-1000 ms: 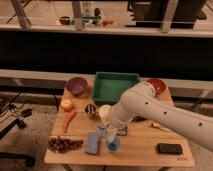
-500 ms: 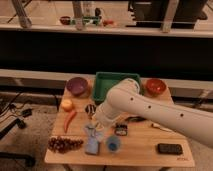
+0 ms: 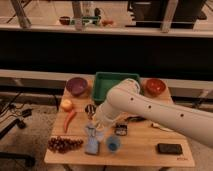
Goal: Place towel in metal cup
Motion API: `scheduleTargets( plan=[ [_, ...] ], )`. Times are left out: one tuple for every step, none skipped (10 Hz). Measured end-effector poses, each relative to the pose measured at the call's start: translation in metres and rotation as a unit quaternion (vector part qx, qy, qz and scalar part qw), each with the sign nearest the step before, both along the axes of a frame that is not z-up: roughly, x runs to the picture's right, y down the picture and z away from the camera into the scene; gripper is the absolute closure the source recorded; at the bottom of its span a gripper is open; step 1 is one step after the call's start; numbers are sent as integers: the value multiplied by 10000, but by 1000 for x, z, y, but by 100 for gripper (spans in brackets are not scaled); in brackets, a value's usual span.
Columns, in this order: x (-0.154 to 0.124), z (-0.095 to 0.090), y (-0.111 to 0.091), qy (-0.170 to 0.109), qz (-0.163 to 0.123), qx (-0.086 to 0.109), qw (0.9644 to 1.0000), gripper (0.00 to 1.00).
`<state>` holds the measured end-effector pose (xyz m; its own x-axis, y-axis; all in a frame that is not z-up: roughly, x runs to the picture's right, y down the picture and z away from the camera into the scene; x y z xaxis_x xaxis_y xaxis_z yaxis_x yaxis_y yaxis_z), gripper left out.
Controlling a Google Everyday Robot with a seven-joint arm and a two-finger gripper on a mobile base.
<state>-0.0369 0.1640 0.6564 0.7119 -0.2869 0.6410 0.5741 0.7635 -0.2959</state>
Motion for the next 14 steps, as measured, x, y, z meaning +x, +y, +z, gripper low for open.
scheduleTargets(
  plan=[
    [-1,0,0,-14,-13,2,10000,100],
    [-5,2,-4,-84,-71,30,9999,100],
    [-14,6,-10,-173,-151,61,9997,100],
    [-26,10,-14,-253,-214,79,9994,100],
    [-46,17,-20,-393,-306,111,9987,100],
    [-61,22,-25,-497,-363,134,9980,100],
    [-77,29,-31,-646,-435,177,9968,100],
    [-87,35,-36,-772,-485,220,9956,100],
    [-94,42,-40,-902,-530,266,9942,100],
    [-96,46,-42,-961,-551,287,9934,100],
    [-94,58,-44,-1034,-588,297,9925,100],
    [-94,68,-44,-1104,-625,290,9915,100],
    [-93,78,-45,-1172,-660,282,9905,100],
    [-93,85,-48,-1220,-682,285,9898,100]
  ],
)
